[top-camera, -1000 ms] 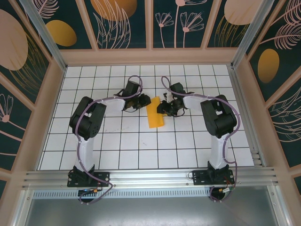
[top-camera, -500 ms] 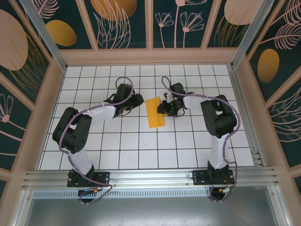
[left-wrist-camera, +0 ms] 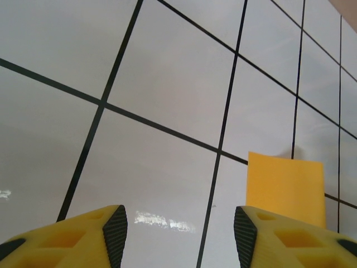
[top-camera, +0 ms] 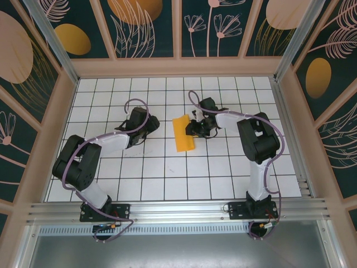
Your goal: Fold a paper plane with a square sheet of paper (pick it up from the middle)
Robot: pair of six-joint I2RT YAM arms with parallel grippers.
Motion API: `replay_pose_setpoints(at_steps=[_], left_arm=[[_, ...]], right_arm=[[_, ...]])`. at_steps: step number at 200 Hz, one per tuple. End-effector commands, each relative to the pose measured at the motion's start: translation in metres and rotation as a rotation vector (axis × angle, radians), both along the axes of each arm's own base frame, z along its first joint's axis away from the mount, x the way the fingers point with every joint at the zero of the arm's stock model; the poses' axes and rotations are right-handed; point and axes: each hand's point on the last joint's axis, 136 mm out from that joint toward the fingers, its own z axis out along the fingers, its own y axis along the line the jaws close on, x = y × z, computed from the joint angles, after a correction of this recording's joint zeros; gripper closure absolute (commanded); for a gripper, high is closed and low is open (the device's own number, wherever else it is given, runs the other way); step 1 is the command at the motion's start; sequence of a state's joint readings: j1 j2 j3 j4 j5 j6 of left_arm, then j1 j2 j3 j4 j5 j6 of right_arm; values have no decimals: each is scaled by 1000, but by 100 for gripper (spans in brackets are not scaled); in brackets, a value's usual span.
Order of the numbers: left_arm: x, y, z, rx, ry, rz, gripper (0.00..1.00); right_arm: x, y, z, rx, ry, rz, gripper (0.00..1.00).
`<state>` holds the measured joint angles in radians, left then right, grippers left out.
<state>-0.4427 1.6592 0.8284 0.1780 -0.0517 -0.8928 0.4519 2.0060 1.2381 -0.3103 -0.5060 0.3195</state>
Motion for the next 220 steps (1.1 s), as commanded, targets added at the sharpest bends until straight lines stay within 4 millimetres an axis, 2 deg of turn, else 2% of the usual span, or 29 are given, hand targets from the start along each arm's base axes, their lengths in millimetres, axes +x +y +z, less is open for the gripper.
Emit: replay_pose_setpoints(at_steps=[1,193,220], left_arm=[[6,1,12,-39,-50,9,44],[5,-25,19,-148,-89,-103,49],[4,-34,20,-179,-88,-140,50]], right_arm=[[-15,-30,-43,-182,72,-16,69],[-20,-46,-61,-285,133,-111,67],[-22,-46,-63,-296,131,-102,67]])
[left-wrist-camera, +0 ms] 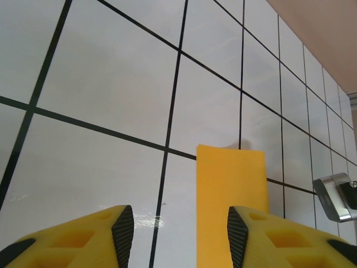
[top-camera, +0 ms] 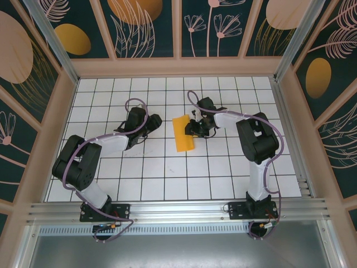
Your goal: Fold a paper plane with a square sheet of paper (pick it up from the middle)
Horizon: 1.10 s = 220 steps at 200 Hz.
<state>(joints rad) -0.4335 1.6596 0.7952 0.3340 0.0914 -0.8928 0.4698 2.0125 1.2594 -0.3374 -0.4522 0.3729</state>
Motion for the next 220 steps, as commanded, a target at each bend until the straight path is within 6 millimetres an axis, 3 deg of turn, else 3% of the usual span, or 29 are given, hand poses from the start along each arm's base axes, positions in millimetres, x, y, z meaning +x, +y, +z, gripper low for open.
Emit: replay_pose_setpoints(at_steps=[1,36,42,144,220], left_arm=[[0,-10,3,-47,-16,-41,50],[-1,-33,7,-78,-15,-126,53],[-1,-38,-5,-70,11,-142,53],[-3,-100,-25,-95,112,-325,70],[-8,-110,-60,-26,242,-336,84]], right_arm=[[-23,-46,-61,-250,115,-55,67],[-26,-50,-67,-277,119,-58,67],[-26,-51,-68,-282,118,-57,67],[-31,-53,-75,-303,120,-40,67],[-35,-52,-79,-305,129,-39,67]])
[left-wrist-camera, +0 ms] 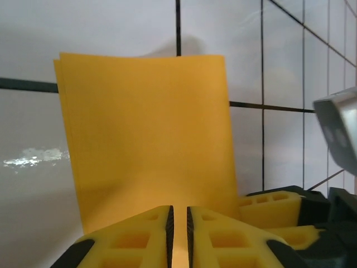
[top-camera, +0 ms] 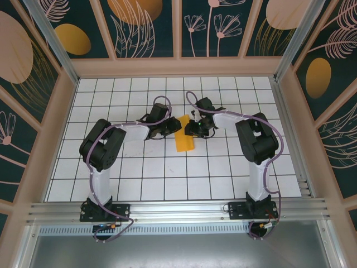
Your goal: Fold a paper plane with a square sheet of paper (pick it up from the middle)
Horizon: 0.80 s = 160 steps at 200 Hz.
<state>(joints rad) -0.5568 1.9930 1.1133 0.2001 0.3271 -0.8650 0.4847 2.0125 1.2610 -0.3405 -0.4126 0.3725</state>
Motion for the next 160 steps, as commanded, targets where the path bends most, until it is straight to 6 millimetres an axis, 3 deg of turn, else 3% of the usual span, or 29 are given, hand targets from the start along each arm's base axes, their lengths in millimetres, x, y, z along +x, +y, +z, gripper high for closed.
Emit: replay_pose_setpoints(at_steps=[1,58,126,160], left_arm=[[-5,-1,-12,26,50,-18,84],[-8,1,-24,48,95,-17,87],[-17,16,-48,136,163,11,89],[-24,24,-62,177,194,23,90]], right_arm=[[-34,-52,-77,-271,143,-43,67],[-35,-51,-77,-270,144,-43,67],[-36,-49,-76,-267,145,-41,67],[-24,-41,-57,-223,105,-48,66]])
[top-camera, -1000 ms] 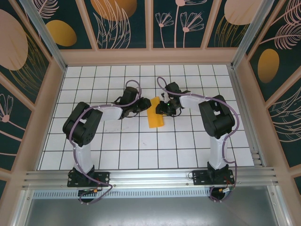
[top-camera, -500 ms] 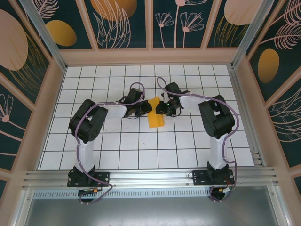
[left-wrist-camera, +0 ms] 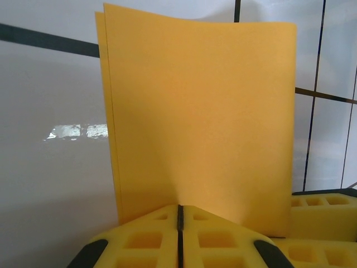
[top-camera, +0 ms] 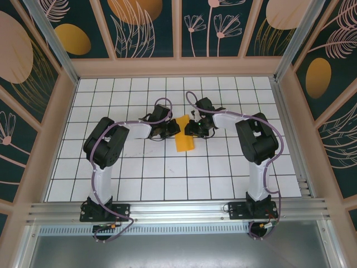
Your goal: Fold a paper plane with a square sheet of paper (pick it up from the middle)
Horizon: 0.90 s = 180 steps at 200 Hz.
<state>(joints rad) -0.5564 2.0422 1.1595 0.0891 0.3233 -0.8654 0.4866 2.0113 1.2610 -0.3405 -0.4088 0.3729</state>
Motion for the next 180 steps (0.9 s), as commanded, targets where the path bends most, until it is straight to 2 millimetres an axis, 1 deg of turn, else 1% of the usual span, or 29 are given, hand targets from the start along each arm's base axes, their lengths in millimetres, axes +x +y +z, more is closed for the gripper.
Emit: replay_pose_setpoints(at_steps=[1,21,47,66,75,87,98,117,124,149,180], left_arm=[[-18,19,-37,116,99,17,90],[-23,25,-47,139,114,22,91],[-27,31,-56,164,125,26,92],[-29,32,-60,173,131,26,92],[-29,33,-61,175,132,25,92],[-29,33,-62,178,130,27,92],[-29,34,-64,183,133,28,92],[-29,35,-66,188,136,31,92],[-30,35,-67,192,138,30,92],[-30,36,-71,195,146,32,93],[-32,36,-73,196,152,31,93]], right_arm=[[-23,-41,-56,-218,105,-49,66],[-11,-34,-30,-151,71,-65,62],[4,-34,5,-86,14,-93,59],[11,-36,29,-53,-30,-107,56],[14,-37,41,-36,-47,-107,56],[17,-37,51,-25,-61,-110,56],[18,-31,60,5,-72,-95,59],[14,-16,65,51,-66,-50,66],[13,-9,66,56,-69,-32,70],[11,10,64,65,-65,9,80],[11,14,46,50,-25,0,87]])
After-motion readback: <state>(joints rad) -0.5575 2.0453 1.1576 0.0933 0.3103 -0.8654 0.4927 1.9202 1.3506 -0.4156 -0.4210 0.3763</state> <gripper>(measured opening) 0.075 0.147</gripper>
